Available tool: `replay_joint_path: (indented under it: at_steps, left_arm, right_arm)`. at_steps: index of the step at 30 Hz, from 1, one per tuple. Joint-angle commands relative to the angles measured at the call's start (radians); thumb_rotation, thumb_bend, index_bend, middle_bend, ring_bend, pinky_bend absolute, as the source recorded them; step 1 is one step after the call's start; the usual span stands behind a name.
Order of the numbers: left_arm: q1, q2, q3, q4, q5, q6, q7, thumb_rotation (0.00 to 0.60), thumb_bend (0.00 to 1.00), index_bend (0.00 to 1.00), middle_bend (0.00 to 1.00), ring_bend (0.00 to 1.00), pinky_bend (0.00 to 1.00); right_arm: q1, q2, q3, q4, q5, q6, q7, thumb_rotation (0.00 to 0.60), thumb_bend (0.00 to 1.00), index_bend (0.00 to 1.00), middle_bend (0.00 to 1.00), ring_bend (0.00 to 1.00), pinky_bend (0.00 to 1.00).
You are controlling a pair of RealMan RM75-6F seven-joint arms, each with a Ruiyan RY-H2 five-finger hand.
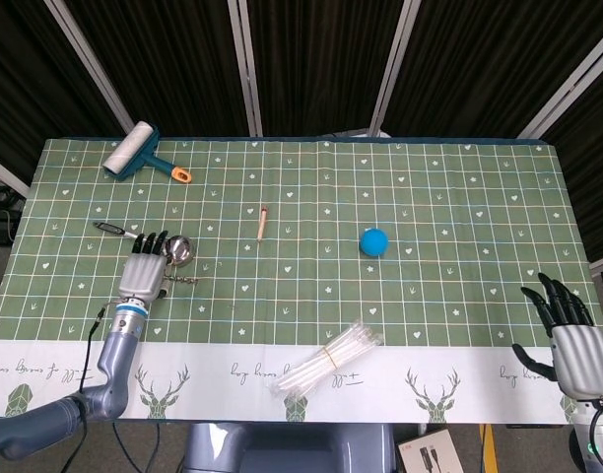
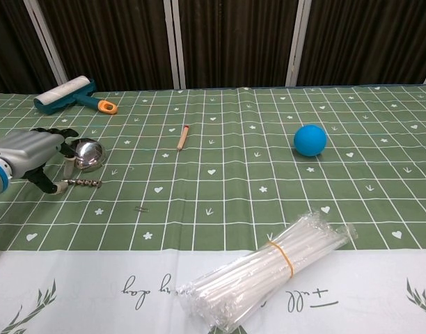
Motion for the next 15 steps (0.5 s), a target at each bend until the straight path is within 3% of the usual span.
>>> replay_joint_path:
  at_steps: [1,5,15]
  left_arm:
    - [0.000,0.001,0.001,0.003,0.000,0.004,-0.003,0.600,0.32,0.51,0.00,0.00,0.00]
    - [-0.002,0.002,0.000,0.008,-0.003,0.001,-0.010,0.600,0.32,0.46,0.00,0.00,0.00]
    - [-0.020,-0.023,0.001,0.035,-0.009,-0.013,-0.007,0.600,0.32,0.48,0.00,0.00,0.00]
  right_arm:
    - [-0.001,0.000,0.000,0.000,0.001,0.000,0.001,0.600,0.11,0.13,0.00,0.00,0.13]
    - [-0.002,0.000,-0.001,-0.003,0.001,0.000,-0.001,0.600,0.11,0.13,0.00,0.00,0.13]
    - [-0.002,0.000,-0.002,-0.006,0.003,-0.003,-0.003,0.600,0.12,0.13,0.00,0.00,0.13]
